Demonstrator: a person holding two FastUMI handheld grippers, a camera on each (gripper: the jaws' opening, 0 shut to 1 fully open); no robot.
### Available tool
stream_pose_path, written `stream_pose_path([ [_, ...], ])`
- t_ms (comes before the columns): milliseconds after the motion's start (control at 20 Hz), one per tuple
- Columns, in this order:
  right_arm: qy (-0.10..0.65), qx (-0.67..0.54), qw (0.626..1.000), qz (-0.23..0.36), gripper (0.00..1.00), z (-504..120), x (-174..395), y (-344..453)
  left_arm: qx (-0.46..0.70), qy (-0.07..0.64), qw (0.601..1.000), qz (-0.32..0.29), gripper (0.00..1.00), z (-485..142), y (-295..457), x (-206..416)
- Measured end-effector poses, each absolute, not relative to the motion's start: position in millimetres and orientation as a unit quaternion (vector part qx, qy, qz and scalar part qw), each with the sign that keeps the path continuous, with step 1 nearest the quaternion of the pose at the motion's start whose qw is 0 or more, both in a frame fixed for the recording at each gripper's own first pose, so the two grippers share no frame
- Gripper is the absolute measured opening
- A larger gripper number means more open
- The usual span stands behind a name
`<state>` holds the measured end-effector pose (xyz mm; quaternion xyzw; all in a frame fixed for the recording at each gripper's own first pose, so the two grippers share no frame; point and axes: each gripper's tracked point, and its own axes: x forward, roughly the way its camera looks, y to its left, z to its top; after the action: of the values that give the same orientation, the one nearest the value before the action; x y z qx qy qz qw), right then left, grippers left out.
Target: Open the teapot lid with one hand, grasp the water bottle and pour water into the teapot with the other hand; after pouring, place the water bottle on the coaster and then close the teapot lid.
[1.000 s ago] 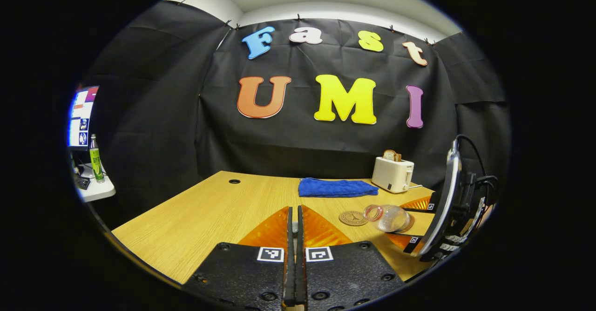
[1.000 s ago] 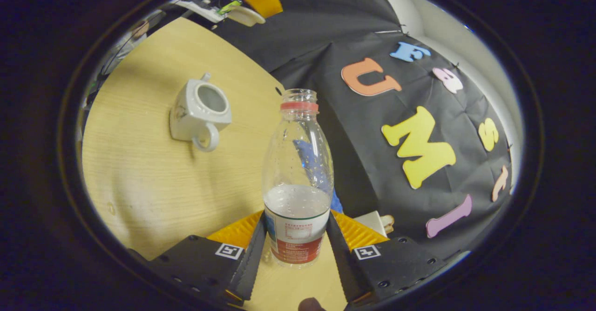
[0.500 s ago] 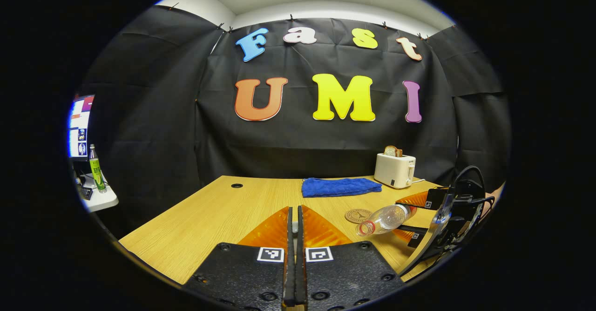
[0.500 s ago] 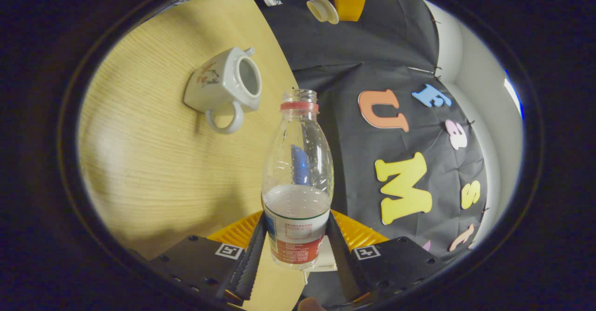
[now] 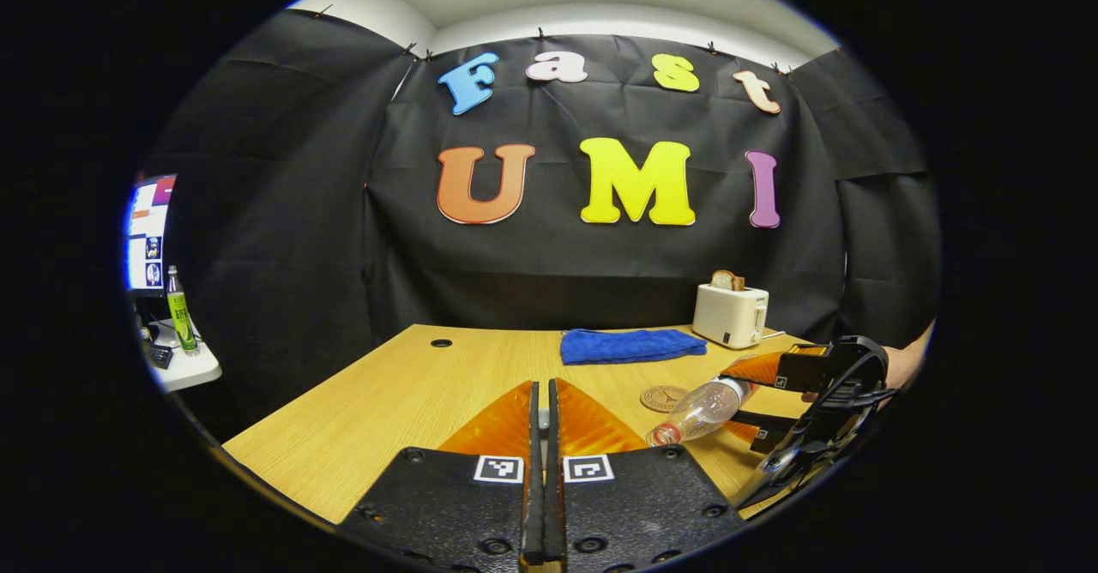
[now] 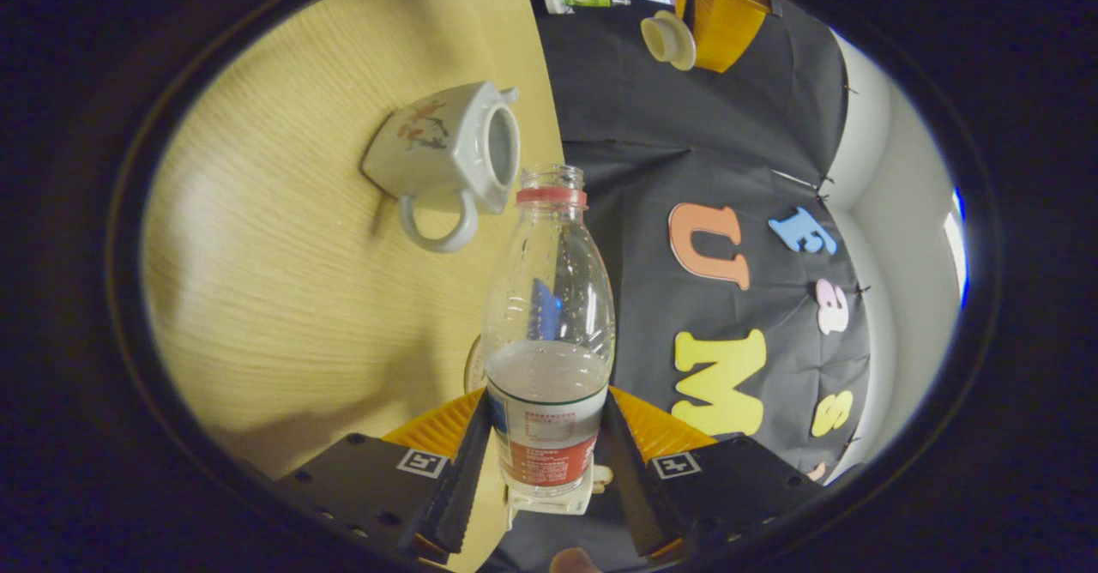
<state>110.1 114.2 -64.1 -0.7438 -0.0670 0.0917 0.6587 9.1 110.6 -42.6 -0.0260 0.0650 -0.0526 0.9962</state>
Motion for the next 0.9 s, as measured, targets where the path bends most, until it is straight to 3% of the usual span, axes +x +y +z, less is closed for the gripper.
stream_pose_path([
  [900,-0.119,-0.811,0.569,0.067,0.71,-43,107,123,-0.027,0.060,0.996,-0.054,0.03,-37,114,5],
])
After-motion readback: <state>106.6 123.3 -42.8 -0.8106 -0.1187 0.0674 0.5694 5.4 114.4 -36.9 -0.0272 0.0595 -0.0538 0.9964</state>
